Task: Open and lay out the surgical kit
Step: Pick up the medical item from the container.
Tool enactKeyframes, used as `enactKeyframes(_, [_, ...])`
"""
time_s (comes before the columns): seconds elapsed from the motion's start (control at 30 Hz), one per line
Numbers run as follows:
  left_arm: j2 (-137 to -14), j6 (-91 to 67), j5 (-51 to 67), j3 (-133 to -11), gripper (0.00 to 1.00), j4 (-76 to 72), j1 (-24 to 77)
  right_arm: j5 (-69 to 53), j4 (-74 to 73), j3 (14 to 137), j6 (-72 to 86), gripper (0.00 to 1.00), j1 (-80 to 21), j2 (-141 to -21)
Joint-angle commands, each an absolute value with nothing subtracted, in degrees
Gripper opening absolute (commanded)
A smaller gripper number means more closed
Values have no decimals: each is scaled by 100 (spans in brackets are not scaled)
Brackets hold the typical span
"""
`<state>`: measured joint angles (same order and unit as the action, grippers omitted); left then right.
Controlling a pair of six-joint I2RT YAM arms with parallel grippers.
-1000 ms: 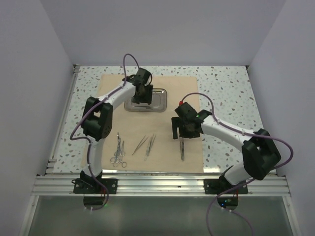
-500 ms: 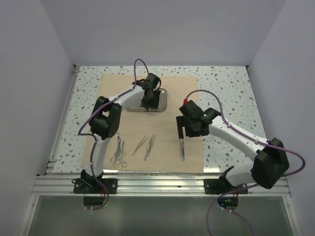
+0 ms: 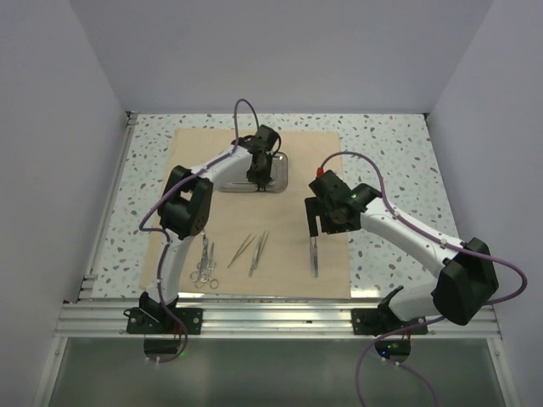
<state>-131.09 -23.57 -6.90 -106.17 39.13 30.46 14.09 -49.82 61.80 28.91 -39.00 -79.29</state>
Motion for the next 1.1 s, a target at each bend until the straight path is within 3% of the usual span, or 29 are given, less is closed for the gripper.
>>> enactKeyframes(0.0, [-13570,-2452,-651,-10433,24,4060,3102,1591,-5071,6381,2839,85,-3832,-7893])
enactKeyframes(0.13, [-13597,-2505,-642,-10055,13,3982,3181,1556,-5054,6311,2865,85,-3727,-7849])
enactKeyframes(0.2, [-13658,-2479,-659,-10046,0,4025,3208,1547,-5062,6293,2874,85,-3709,-7822])
enactKeyframes(0.47, [-13544,-2338,-756,-10913,0,4376,3199,1801,-5255,6547,2970,87,-3648,-7761])
enactKeyframes(0.67, [-13097,-2487,-607,-11742,0,4842,3234,2249,-5589,7162,3085,97,-3612,-7629])
enactKeyframes(0.87, [-11990,-3242,-808,-10496,0,4685,3576,2557,-5888,7576,3269,98,-3577,-7243])
enactKeyframes(1.07, [-11057,-4533,-1125,-9257,0,4605,4569,2365,-6108,7331,3655,98,-3559,-6558])
